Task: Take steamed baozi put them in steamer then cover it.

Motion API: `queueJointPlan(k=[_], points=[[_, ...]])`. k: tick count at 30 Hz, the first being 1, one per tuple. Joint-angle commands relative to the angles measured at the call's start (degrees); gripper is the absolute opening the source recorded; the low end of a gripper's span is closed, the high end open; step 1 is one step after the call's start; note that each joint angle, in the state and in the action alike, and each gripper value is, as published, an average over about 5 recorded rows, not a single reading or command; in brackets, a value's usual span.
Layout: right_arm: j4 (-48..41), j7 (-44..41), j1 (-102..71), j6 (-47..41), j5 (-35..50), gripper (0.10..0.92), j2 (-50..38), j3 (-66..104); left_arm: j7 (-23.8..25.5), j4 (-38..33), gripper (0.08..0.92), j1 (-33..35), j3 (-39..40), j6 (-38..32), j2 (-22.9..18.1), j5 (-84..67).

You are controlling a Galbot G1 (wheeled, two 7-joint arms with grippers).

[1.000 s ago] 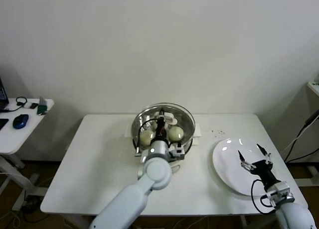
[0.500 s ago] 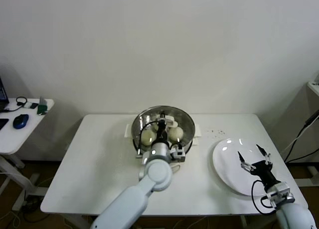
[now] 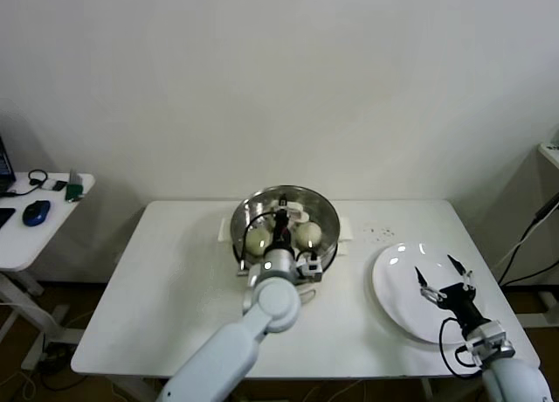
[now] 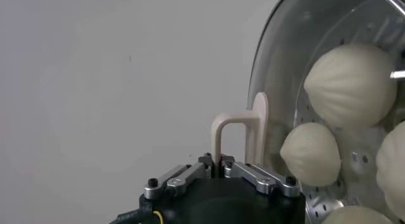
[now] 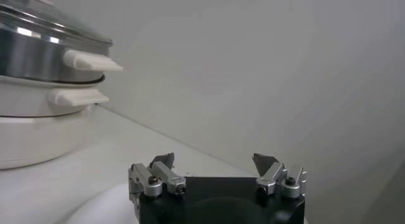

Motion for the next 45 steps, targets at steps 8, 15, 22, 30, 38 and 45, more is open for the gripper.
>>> queueJointPlan(k=[8, 15, 22, 30, 38, 45], points=[[-0.07, -0.07, 0.26, 0.06, -0.37, 0.823, 0.22, -0.16, -1.63, 1.10, 0.147, 0.18, 0.07, 2.62, 0.47, -0.90], [-0.16, -0.17, 0.31, 0.14, -0.54, 0.823, 0.59, -0.15, -1.97, 1.03, 0.147, 0.73, -0.20, 2.31, 0.50, -1.51], [-0.10, -0.54, 0.22, 0.21, -0.67, 0.823, 0.76, -0.07, -1.52, -1.73, 0.239, 0.88, 0.14, 2.77, 1.51, -4.32], [0.46, 1.12, 0.25, -2.72, -1.07, 0.823, 1.07, -0.28, -0.88, -7.86, 0.472, 1.81, -0.61, 2.81, 4.87, -6.80], [0.96, 7.42, 1.78, -12.12, -1.91, 0.823, 1.61, -1.00, 1.78, -15.97, 0.697, 4.50, -1.83, 2.81, 7.89, -10.14], [1.55, 8.51, 2.16, -14.13, -0.41, 0.823, 1.70, -1.29, 1.04, -21.26, 0.819, 8.68, -3.63, 2.81, 10.83, -12.92]])
